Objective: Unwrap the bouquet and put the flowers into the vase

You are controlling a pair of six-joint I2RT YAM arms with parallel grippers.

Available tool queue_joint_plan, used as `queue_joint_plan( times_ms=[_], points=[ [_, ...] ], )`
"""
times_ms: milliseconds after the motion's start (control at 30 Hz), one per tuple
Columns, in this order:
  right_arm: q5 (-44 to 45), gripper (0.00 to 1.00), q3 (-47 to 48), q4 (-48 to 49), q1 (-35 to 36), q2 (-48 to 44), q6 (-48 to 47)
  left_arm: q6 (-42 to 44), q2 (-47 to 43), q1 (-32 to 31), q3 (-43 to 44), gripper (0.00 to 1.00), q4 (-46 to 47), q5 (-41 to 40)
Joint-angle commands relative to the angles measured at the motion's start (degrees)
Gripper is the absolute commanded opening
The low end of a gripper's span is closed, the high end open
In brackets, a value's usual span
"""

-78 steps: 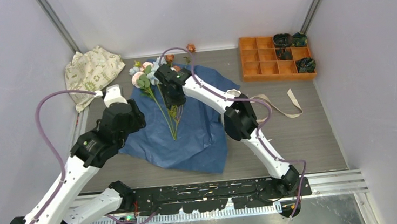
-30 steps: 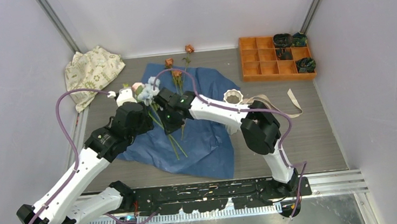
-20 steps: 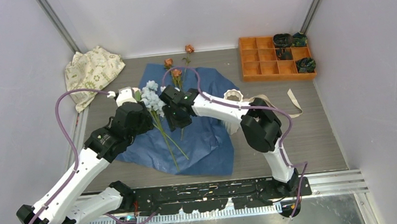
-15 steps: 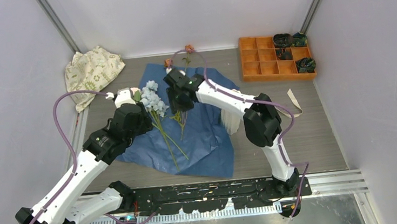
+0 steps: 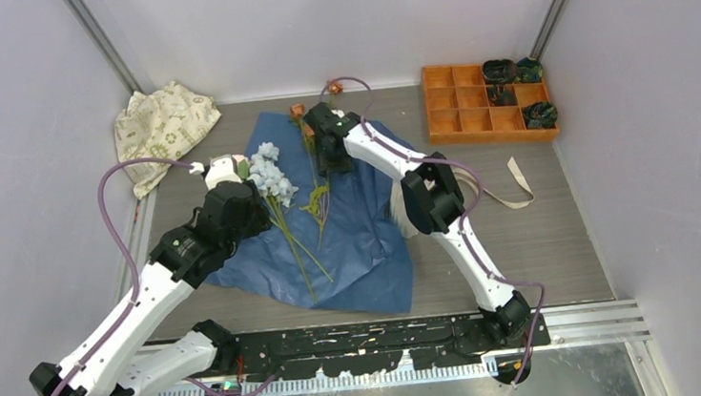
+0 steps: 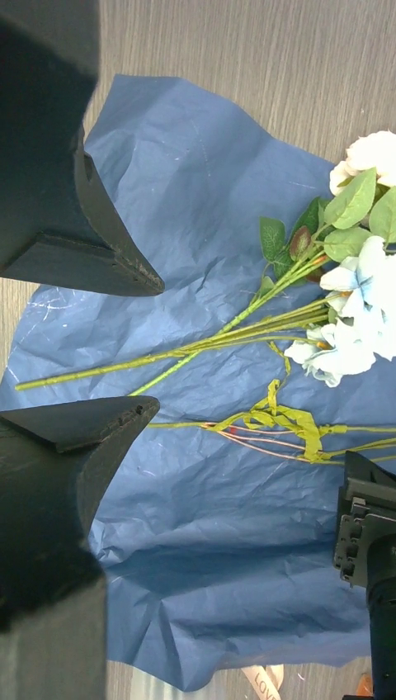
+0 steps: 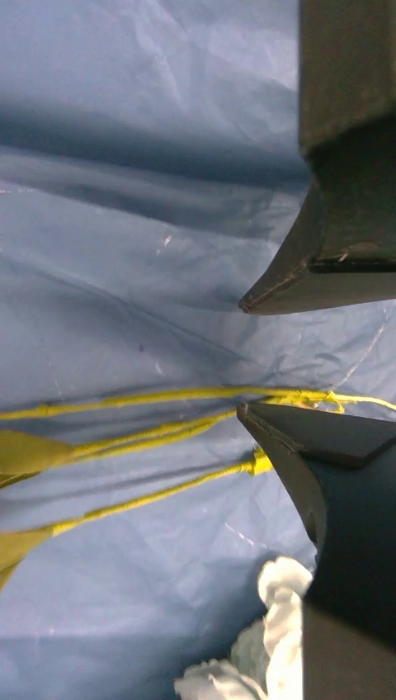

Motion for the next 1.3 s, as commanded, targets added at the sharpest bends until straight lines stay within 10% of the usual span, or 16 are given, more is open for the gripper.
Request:
queue_joint_plan(
  times_ms=[0, 333, 633, 1267],
  points=[
    [-1.43, 0.5, -0.6, 1.12, 0.98, -2.33, 0.05, -0.61, 0.98, 0.13, -0.05, 0.49, 2.95, -0.65],
    [-4.09, 0.45, -2.38, 3.15, 0.85, -1.48, 1.06, -1.05, 2.83, 0.19, -0.57, 0.49, 3.91, 0.67],
    [-3.42, 0.01, -1.1, 2.24, 0.8, -0.86, 0.93, -1.21, 2.35, 0.34, -0.93, 0.48, 3.78, 0.77],
    [-0.12, 0.01, -27.2, 3.84, 8.34, -31.53, -3.4, -1.73, 1.03, 0.36, -1.35, 0.48, 3.53, 1.22]
  ],
)
